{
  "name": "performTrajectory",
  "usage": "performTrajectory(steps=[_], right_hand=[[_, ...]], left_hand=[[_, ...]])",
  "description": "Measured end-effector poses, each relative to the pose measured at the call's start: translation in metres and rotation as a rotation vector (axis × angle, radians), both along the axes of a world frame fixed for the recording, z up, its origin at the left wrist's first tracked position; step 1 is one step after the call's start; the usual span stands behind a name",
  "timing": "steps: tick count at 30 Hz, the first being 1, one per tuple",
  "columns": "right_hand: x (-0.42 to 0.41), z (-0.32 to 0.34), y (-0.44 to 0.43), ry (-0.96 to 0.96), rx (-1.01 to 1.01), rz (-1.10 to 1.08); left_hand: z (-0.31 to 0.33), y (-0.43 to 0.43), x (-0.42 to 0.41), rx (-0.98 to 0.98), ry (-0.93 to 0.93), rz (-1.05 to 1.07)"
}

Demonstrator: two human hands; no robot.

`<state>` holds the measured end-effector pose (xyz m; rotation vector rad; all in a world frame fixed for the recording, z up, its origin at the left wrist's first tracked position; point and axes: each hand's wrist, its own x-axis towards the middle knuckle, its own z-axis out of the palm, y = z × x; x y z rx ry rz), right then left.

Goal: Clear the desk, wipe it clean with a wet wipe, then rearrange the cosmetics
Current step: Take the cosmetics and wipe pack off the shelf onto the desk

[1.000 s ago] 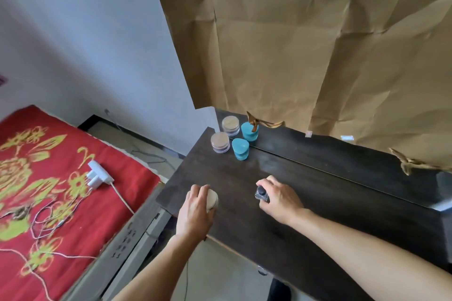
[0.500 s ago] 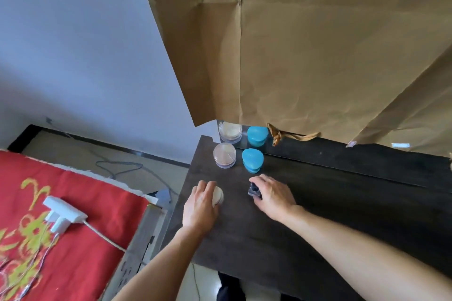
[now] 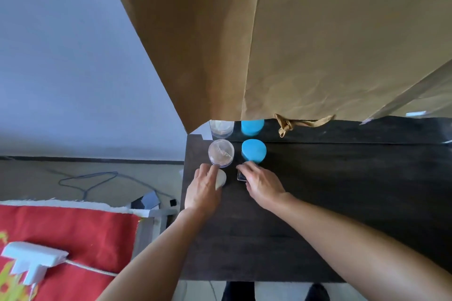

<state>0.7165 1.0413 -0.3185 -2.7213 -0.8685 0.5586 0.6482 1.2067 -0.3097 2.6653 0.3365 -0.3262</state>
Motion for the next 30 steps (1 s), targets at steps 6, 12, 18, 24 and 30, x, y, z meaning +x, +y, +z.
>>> performTrajectory(steps=[6,12,18,24,30], right_hand=[[-0.016,0.019,-0.043,-0.072,0.109,0.000],[-0.033,0.047,-0.140,-0.102,0.103,-0.151],[-0.069,0.071,-0.287,-0.180,0.081,-0.343],[-0.109,0.088,-0.438,-0.223,0.014,-0.558],[-0.122,0.101,-0.544,-0.268,0.010,-0.709]], left_hand=[[0.025,-0.015,-0.006,0.130,-0.203,0.011],[0.058,-0.091,0.000,0.044,-0.237,-0.129],[0.075,-0.225,-0.009,0.046,-0.304,-0.311],[0.080,-0.370,-0.029,-0.034,-0.311,-0.458],[0.093,-0.479,-0.022,-0.070,-0.361,-0.638]])
